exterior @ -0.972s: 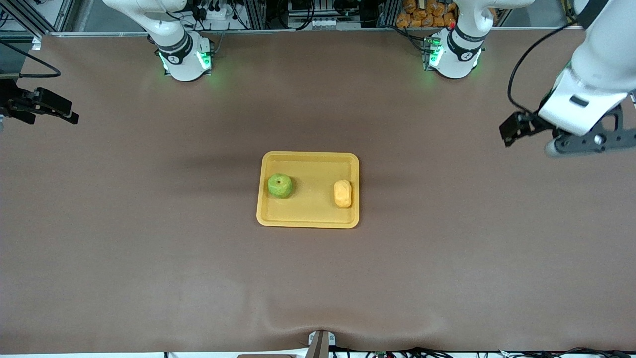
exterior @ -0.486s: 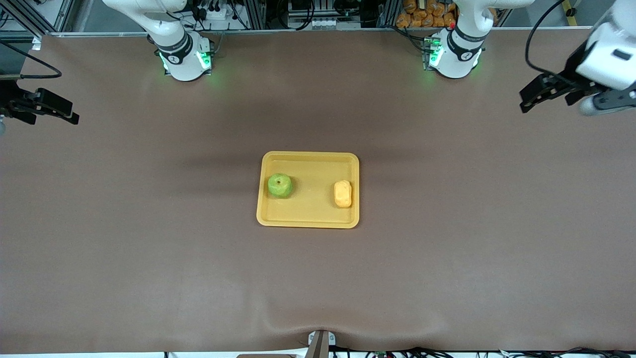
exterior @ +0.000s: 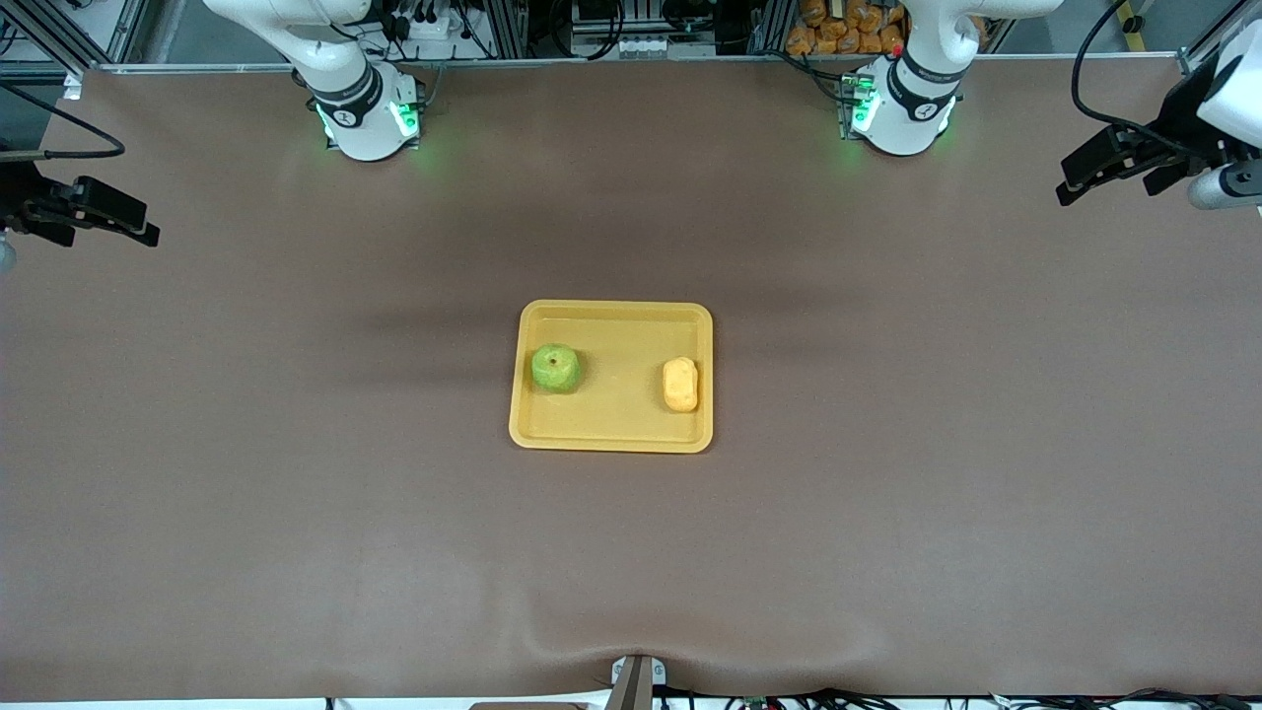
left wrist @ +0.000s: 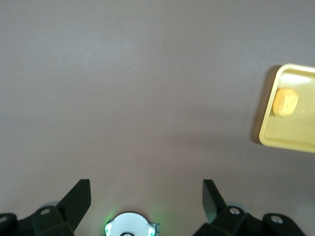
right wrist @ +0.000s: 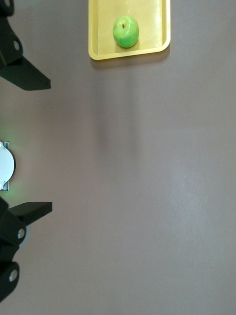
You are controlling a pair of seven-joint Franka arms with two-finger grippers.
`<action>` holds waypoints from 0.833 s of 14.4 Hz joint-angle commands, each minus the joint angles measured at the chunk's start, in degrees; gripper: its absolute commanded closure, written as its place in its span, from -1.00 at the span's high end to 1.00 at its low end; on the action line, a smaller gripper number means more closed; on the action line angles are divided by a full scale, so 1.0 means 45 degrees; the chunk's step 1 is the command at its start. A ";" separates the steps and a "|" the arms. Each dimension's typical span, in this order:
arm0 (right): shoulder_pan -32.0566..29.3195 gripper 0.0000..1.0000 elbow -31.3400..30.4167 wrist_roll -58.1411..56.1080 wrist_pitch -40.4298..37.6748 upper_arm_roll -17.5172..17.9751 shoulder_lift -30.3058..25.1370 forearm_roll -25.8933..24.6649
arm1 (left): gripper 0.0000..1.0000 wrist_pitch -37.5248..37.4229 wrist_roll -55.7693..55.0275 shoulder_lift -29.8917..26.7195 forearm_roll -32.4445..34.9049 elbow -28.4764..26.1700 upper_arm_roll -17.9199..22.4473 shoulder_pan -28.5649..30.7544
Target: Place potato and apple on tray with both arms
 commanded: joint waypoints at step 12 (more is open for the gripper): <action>-0.0151 1.00 0.0040 0.0153 -0.0116 0.0079 0.0007 -0.0093 | 1.00 -0.1021 0.1525 0.0346 0.0281 0.0845 0.0029 0.0091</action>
